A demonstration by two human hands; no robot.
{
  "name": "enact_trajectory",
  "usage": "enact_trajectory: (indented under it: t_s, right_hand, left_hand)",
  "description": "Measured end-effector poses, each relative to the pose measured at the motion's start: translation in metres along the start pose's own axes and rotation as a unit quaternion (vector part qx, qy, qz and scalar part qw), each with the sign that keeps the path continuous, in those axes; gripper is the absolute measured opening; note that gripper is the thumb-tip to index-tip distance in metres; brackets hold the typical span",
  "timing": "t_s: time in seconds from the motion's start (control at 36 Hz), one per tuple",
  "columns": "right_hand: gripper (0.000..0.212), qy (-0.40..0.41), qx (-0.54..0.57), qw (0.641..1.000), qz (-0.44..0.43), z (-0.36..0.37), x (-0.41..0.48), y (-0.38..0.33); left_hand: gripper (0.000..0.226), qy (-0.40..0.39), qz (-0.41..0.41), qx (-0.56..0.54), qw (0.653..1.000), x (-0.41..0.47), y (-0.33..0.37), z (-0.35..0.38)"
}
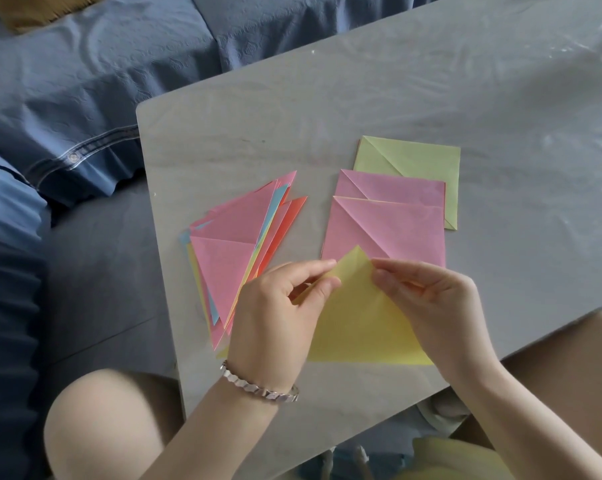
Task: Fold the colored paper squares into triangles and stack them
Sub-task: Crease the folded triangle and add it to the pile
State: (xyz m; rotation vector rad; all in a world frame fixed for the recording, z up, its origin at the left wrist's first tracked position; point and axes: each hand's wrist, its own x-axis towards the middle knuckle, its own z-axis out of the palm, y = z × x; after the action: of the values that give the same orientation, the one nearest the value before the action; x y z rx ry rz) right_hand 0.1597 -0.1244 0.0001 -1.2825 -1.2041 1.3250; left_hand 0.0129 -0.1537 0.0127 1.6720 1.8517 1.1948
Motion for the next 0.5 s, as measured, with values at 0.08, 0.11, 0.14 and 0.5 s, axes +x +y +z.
enact_trajectory:
  t_s: [0.08,0.11,0.14,0.5]
  right_hand:
    - [0.018,0.0,-0.007,1.0,-0.004,-0.0002,-0.0005,0.0003]
    - [0.018,-0.001,-0.007,1.0,-0.006,-0.0002,-0.0007,0.0]
    - [0.019,-0.001,-0.005,1.0,-0.008,-0.0001,-0.0007,-0.0001]
    - [0.023,-0.002,-0.015,0.999,-0.031,-0.0015,-0.0006,0.0003]
  left_hand:
    - [0.016,0.001,-0.008,-0.008,1.0,0.0001,0.0,-0.0003]
    - [0.017,0.0,-0.009,-0.011,1.0,0.0,0.0002,-0.0003]
    - [0.017,-0.001,-0.009,-0.014,1.0,-0.0002,0.0008,-0.0004]
    - [0.024,-0.021,-0.036,-0.04,0.998,-0.0012,0.0026,-0.001]
